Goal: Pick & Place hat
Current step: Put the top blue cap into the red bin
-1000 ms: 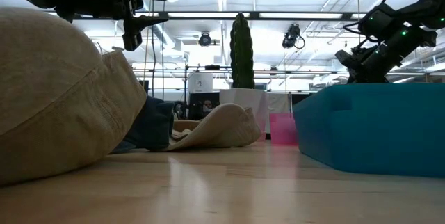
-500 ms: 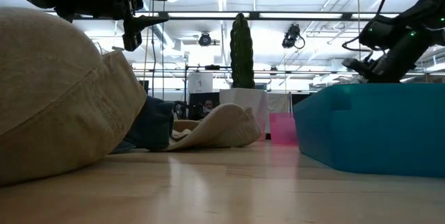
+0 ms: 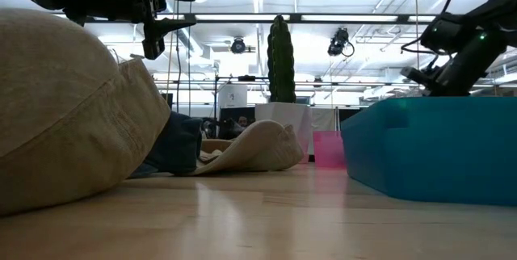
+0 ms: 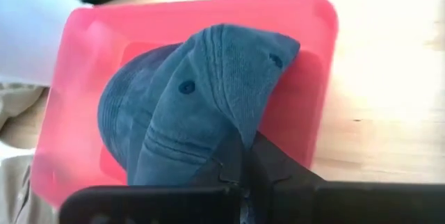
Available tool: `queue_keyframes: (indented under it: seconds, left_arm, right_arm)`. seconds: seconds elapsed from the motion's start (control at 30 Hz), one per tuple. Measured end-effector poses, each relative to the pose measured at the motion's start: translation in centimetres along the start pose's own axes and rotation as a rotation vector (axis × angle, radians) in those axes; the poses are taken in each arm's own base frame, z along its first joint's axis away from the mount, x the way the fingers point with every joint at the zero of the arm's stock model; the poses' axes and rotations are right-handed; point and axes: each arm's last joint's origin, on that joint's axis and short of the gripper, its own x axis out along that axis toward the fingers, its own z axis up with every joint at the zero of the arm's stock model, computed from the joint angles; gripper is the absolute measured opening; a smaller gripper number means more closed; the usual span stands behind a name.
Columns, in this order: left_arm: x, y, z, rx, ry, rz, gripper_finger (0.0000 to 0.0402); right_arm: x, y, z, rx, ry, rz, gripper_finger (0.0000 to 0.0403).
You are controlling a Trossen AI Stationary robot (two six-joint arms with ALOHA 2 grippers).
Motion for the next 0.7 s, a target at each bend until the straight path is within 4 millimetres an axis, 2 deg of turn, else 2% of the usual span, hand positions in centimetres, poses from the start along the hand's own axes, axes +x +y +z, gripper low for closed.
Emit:
queue_keyframes:
  seconds: [0.5,0.6,0.7]
  left_arm:
    - [0.00,0.00,0.00,0.001,0.000,0.000,0.0188]
    - [0.00,0.00,0.00,0.001,0.000,0.000,0.0188]
    - [0.00,0.01,0.00,0.001,0.000,0.000,0.0188]
  right_arm:
    - [-0.49,-0.05,-0.29,-0.017,0.020,0.027,0.0009]
    - [-0.49,0.00,-0.33,-0.020,0.034,0.044,0.0028]
    - [-0.50,0.10,-0.33,-0.019,0.045,0.068,0.0067]
